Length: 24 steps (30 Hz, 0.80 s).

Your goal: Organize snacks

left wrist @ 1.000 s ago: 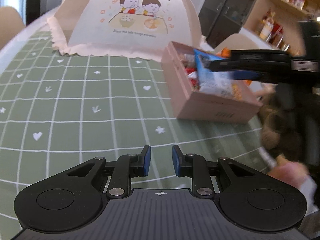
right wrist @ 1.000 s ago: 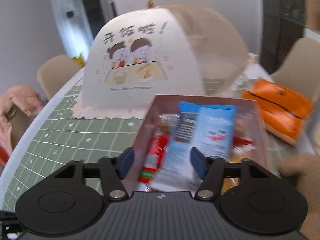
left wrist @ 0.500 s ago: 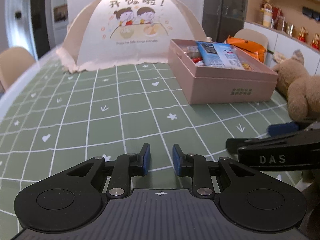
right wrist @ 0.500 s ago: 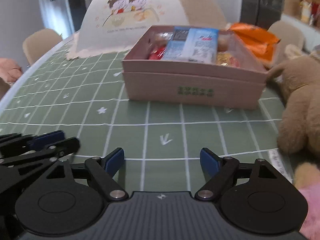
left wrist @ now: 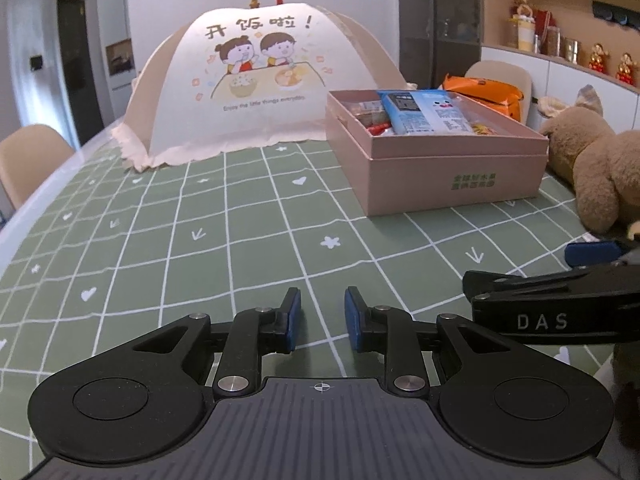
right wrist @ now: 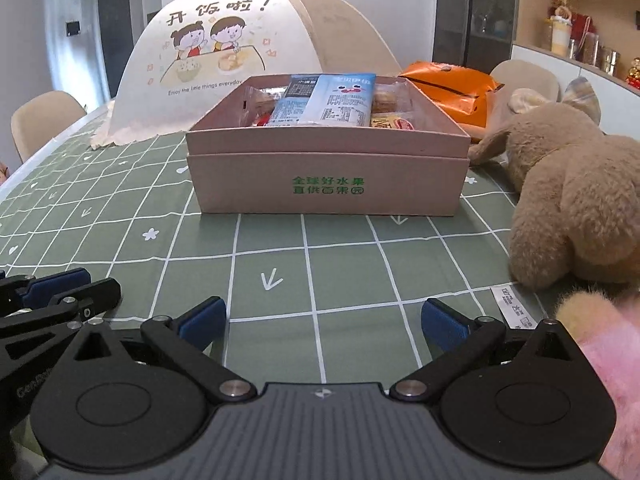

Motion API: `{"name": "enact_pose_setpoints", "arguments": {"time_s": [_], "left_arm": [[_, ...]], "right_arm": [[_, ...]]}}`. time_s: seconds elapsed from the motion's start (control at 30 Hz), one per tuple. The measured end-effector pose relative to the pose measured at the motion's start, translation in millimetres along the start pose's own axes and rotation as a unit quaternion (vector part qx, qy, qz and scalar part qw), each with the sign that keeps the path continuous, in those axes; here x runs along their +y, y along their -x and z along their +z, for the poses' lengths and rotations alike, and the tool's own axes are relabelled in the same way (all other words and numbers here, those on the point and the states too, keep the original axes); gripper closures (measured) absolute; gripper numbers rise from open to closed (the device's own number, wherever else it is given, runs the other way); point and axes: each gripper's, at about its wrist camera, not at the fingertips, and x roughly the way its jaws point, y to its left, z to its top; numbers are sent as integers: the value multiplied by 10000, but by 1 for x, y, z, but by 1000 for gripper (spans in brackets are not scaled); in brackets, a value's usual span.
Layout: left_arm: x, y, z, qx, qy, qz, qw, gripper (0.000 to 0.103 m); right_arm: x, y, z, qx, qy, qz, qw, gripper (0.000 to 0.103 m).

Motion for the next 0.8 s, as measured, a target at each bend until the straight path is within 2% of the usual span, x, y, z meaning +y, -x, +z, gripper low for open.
{"name": "enact_pose_setpoints", "arguments": {"time_s": [0.8], "left_arm": [[3,0,-1,-16,93,-74,9999,76]], "right_arm": [[0,1,0,-3,9,14,10000,0]]}}
